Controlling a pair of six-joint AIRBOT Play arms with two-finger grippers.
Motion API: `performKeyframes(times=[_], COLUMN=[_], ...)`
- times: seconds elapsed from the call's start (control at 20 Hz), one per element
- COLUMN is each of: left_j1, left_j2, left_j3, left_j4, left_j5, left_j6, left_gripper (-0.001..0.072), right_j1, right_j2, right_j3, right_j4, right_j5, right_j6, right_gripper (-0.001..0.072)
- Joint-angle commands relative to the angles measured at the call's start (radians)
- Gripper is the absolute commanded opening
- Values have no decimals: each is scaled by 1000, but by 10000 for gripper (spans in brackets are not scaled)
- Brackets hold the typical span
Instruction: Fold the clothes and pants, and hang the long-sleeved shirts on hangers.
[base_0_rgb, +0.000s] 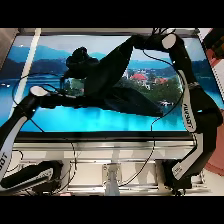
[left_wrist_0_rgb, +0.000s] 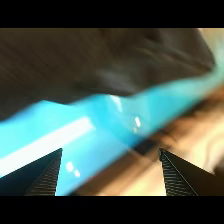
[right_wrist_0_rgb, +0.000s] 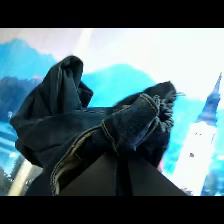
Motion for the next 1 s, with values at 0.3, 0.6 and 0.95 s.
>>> performKeyframes(times=[0.3, 0.6, 0.95], left_j1=[-476, -539, -542], left_j2=[-135, -237, -261], left_j3=[1, 1, 2], left_j4=[-201, -437, -397], left_j5=[178, 517, 805], left_j6=[-60, -60, -60], left_gripper=[613, 648, 631], right_j1=[-23, -87, -94], right_j2=[215, 235, 235], right_j3=[6, -5, -6], right_j4=[-224, -222, -220], right_j5=[39, 159, 176], right_j6=[-5, -5, -5], right_gripper=[43, 43, 44])
